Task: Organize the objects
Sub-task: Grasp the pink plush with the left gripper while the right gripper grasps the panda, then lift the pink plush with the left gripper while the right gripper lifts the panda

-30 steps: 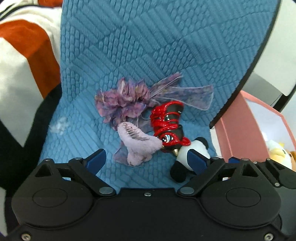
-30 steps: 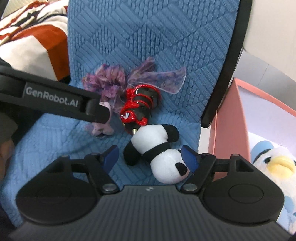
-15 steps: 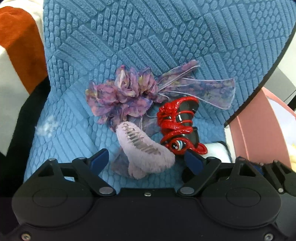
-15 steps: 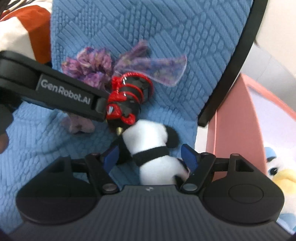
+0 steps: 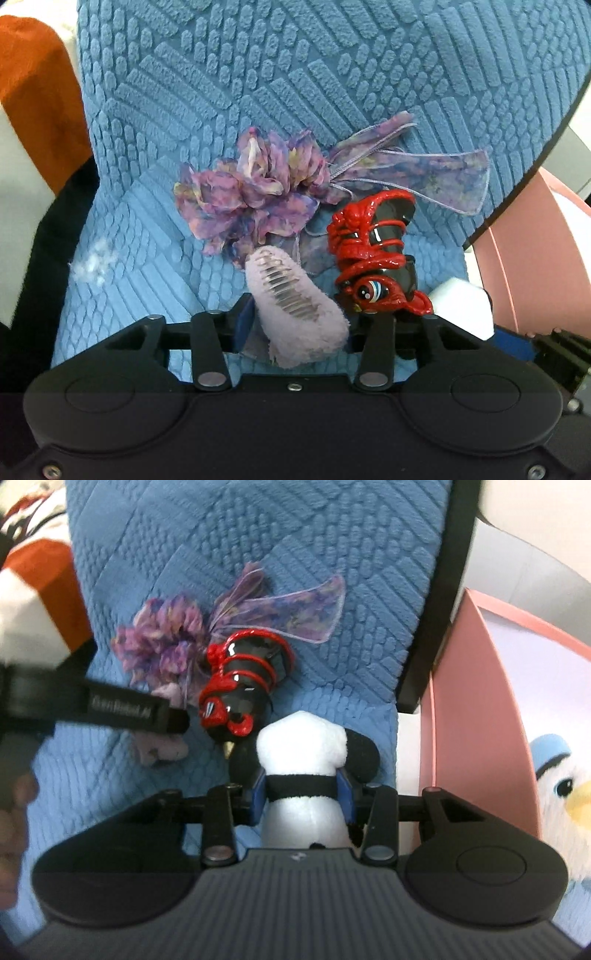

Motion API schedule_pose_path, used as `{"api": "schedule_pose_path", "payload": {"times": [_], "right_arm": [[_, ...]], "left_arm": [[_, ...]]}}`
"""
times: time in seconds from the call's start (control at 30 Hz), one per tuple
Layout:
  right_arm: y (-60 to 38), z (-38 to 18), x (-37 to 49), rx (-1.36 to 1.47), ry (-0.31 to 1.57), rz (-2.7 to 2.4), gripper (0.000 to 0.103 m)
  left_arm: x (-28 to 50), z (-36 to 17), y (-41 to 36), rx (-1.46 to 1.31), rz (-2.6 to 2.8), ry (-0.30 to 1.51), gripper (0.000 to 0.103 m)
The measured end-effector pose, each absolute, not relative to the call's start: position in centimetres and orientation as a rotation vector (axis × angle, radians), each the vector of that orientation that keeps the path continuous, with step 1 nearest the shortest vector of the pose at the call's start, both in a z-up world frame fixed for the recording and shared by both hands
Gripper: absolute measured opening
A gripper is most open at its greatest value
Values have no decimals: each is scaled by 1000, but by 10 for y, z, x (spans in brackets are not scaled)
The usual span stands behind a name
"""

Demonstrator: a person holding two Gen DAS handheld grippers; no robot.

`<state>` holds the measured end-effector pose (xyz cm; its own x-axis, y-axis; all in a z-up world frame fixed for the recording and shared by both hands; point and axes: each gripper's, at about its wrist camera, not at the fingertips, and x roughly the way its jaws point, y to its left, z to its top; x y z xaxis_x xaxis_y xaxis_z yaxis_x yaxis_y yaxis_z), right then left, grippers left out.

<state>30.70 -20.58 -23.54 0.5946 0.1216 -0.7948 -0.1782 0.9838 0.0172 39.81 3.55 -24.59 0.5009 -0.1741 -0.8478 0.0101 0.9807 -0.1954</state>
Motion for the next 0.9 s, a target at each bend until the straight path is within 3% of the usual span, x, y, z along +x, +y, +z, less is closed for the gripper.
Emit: {"api": "schedule_pose_path", "payload": {"times": [0.13,0.53,0.8,0.9], "right_arm": [[-212,-233,304,11,934,168,43],[-225,-244,281,198,999,160,44],[-217,-248,287,169,1006,158,46],[-216,-251,288,154,1002,153,46]], "left_arm": [[388,-243,36,-142,-116,1043,34],[360,-236,40,-133,-142,1076,34],[373,-241,42,-162,-115,1106,50],[379,-246,41,-168,-109,1116,50]]}}
